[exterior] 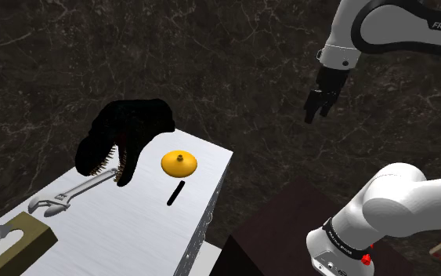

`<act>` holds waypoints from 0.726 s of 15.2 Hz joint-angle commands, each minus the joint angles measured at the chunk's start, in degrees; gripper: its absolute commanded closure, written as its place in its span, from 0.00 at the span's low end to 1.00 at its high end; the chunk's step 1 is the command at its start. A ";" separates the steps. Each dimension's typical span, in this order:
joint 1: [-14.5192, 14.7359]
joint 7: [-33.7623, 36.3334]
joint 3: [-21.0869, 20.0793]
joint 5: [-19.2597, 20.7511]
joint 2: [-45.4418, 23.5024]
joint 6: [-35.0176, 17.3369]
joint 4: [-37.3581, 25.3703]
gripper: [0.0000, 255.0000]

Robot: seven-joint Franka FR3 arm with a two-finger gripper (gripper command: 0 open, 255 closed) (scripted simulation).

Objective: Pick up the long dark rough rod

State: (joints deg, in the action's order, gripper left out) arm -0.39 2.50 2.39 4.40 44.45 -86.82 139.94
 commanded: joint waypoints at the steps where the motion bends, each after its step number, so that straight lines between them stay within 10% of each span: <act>1: 0.00 0.00 0.00 0.00 0.00 0.00 0.00 0.00; 11: 1.62 21.99 -12.78 -10.71 -1.59 -15.14 11.07 0.00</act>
State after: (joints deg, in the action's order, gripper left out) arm 1.04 22.11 -9.05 -5.23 43.55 -100.27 150.42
